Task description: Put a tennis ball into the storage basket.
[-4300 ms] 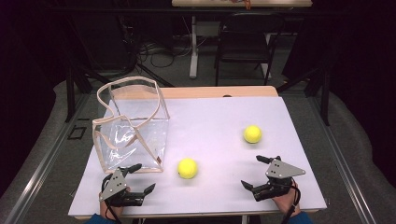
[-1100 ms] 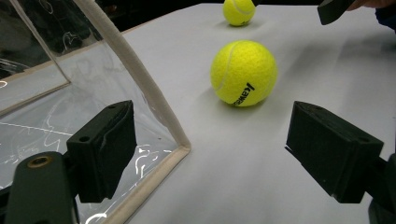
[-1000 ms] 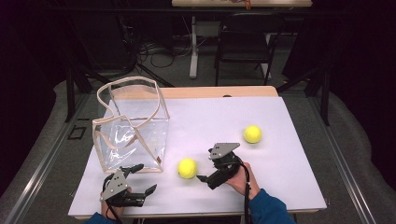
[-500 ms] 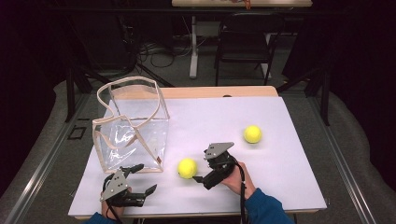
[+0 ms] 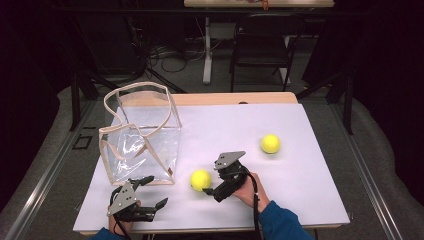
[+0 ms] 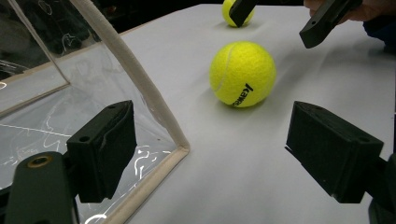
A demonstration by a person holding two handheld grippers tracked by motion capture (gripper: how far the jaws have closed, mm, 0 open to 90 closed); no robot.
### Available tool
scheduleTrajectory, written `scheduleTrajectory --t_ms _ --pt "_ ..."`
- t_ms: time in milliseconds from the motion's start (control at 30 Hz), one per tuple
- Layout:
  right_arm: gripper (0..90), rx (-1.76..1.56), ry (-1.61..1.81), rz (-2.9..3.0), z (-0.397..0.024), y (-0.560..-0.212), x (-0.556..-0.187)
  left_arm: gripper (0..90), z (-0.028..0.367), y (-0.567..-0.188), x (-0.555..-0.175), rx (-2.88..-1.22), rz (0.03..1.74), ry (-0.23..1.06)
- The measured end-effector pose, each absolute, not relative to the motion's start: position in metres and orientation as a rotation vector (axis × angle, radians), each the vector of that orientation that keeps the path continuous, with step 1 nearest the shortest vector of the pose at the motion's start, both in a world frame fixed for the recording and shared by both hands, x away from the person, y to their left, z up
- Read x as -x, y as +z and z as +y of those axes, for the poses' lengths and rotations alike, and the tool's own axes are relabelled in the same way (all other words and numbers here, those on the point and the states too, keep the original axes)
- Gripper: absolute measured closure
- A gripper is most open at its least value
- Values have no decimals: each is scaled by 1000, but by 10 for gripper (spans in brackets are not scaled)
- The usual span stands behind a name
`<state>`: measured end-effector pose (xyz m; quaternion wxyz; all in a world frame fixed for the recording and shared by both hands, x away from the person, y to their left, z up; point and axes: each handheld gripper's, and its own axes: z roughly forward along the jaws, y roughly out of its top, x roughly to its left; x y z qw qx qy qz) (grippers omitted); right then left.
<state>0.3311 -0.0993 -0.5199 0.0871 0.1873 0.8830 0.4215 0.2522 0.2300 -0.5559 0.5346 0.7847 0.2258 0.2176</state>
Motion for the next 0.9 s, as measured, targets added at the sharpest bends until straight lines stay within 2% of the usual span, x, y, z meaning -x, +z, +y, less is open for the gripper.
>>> scheduleTrajectory --t_ms 900 --pt "0 -571 1267 2680 -79 -529 -337 158 230 -556 -253 -1874 536 510"
